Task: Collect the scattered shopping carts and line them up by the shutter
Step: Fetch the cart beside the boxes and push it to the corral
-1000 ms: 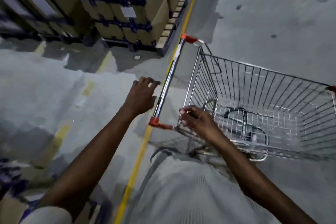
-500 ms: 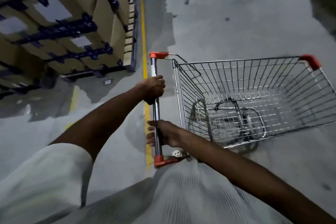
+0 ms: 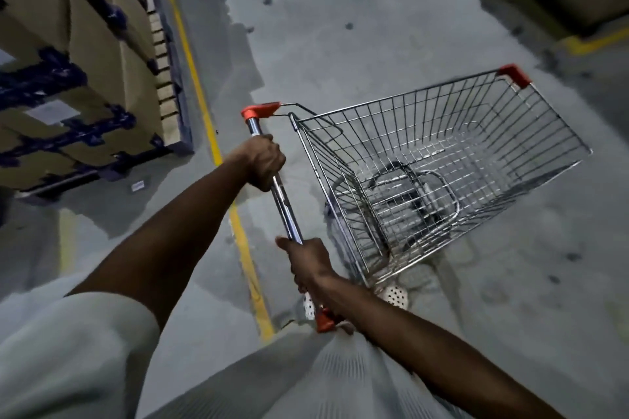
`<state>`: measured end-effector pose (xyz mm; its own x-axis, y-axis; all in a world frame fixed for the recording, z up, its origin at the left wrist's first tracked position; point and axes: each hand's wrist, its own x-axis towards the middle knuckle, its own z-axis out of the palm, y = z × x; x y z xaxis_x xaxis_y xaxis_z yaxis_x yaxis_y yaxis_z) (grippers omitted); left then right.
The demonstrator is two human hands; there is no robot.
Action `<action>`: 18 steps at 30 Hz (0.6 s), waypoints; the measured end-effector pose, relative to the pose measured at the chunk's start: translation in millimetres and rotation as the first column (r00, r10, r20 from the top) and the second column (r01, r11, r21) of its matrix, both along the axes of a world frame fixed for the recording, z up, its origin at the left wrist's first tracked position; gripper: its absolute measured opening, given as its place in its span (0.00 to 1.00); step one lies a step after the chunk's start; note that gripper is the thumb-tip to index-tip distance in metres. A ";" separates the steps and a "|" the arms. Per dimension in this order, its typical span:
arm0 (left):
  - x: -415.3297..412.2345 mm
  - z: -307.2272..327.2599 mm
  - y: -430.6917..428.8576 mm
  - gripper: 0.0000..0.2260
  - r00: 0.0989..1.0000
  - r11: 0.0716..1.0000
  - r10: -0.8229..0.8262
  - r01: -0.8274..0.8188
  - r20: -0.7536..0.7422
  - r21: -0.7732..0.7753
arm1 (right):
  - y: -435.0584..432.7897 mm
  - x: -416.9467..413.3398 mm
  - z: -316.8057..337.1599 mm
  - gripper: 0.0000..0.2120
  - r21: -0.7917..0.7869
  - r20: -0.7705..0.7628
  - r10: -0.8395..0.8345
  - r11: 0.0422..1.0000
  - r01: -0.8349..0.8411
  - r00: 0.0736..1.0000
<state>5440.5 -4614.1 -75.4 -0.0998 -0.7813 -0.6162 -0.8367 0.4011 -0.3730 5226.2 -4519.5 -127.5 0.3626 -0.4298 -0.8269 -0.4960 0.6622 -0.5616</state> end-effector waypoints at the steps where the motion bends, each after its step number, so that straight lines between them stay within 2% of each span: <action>1: 0.7 1.3 -5.9 0.08 1.000 1.000 -0.004 0.004 -0.005 -0.019 | -6.0 -0.5 1.5 0.19 -0.020 -0.008 0.002 1.000 -0.002 1.000; 4: 1.2 1.4 -18.2 0.10 1.000 0.997 -0.005 0.004 -0.014 -0.082 | -21.6 -1.4 7.4 0.19 -0.113 -0.062 0.026 0.993 -0.033 0.998; 7: -1.2 -1.4 -33.6 0.13 1.000 0.992 0.015 -0.016 -0.009 -0.122 | -36.6 -6.1 11.5 0.22 -0.300 -0.175 0.063 0.947 -0.114 0.983; 11: -14.2 -1.6 -52.2 0.14 0.997 0.989 0.071 -0.067 0.031 -0.135 | -55.2 -15.5 14.2 0.28 -0.488 -0.331 0.111 0.830 -0.270 0.937; 18: -40.6 0.7 -78.4 0.15 0.981 0.965 0.191 -0.193 -0.028 -0.178 | -95.9 -46.5 20.6 0.24 -0.646 -0.511 0.071 0.626 -0.437 0.857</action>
